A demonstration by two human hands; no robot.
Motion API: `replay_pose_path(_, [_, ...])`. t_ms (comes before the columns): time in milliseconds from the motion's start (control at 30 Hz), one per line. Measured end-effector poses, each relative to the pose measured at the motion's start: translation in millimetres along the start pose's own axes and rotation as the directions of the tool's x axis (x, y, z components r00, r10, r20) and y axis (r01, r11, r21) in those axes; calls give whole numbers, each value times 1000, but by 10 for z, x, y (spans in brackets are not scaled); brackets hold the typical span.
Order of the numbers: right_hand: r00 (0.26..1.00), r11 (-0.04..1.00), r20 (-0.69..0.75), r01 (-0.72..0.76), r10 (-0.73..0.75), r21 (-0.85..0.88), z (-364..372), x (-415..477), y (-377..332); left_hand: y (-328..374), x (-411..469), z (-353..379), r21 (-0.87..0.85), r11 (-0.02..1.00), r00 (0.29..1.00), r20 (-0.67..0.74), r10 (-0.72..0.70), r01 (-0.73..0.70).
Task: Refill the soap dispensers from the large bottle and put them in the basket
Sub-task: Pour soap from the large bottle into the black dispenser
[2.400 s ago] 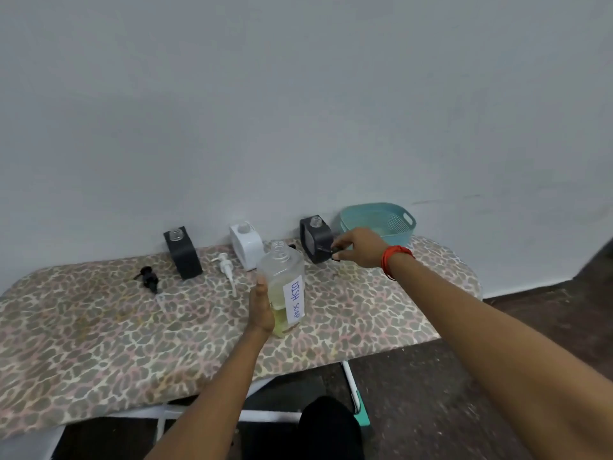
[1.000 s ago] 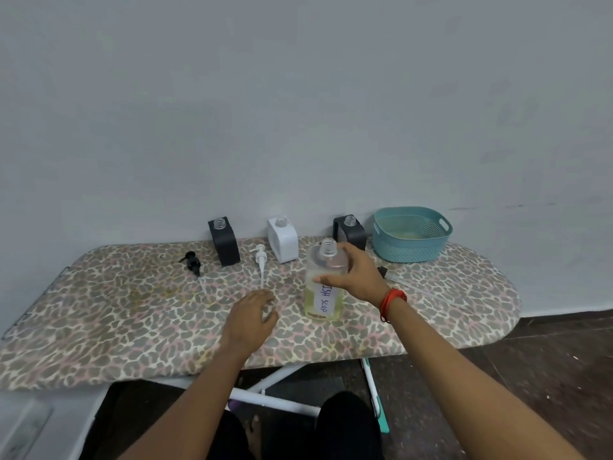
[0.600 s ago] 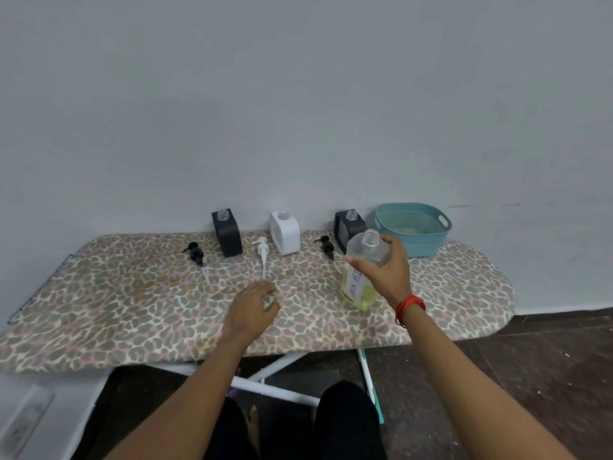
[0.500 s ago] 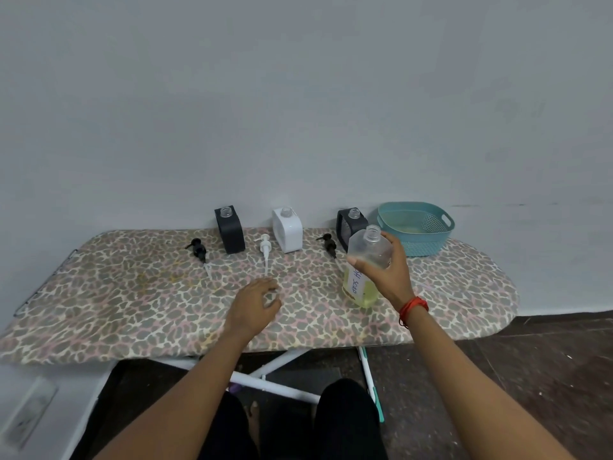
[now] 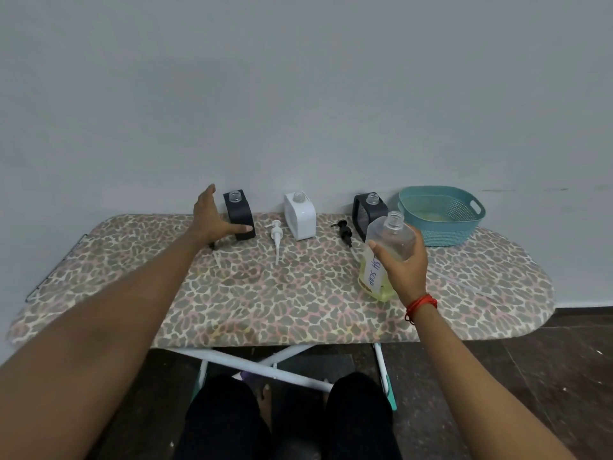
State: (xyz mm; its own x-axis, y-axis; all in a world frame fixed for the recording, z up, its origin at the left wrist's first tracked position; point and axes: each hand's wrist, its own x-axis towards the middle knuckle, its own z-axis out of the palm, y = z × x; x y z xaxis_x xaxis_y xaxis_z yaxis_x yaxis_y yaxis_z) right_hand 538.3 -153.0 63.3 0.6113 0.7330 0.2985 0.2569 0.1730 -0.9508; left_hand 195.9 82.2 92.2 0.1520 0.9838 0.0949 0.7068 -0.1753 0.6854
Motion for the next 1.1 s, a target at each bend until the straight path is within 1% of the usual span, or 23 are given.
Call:
replay_pose_path(133, [999,1000,-28,30,-30,-6,57,23,28,-57,234,57,32,999,991,131,-17,13])
replay_pose_path(233, [998,999,-38,47,-47,-15,68,45,55,-107,341,112,-7,1000,990,143,-17,18])
replay_pose_path(333, [997,998,-47,68,-69,-14,75,59,77,-122,376,153,-73,997,989,150,13,-2])
replay_pose_path(433, [996,997,-37,81,-82,-19,87,63,69,-126,337,155,-128,992,995,102,22,-9])
replay_pose_path(500, [996,996,-5,90,-90,-17,85,48,54,-101,250,130,-179,983,998,34,49,-42])
replay_pose_path(600, [992,995,76,101,-100,-17,43,57,56,-56,71,132,-235,965,992,-59,108,-119])
replay_pose_path(700, [983,992,149,118,-109,-53,-30,97,86,117,-350,226,-272,933,971,-113,211,-234])
replay_pose_path(867, [976,991,192,115,-98,-76,-48,121,6,300,-1080,689,-318,900,954,-94,285,-300])
replay_pose_path(1000, [968,989,231,118,-95,-86,-11,143,-71,285,-1383,1022,-325,907,963,-51,264,-266])
replay_pose_path(1100, [967,989,239,117,-91,-96,20,142,-92,245,-1414,1104,-362,907,976,-38,215,-214])
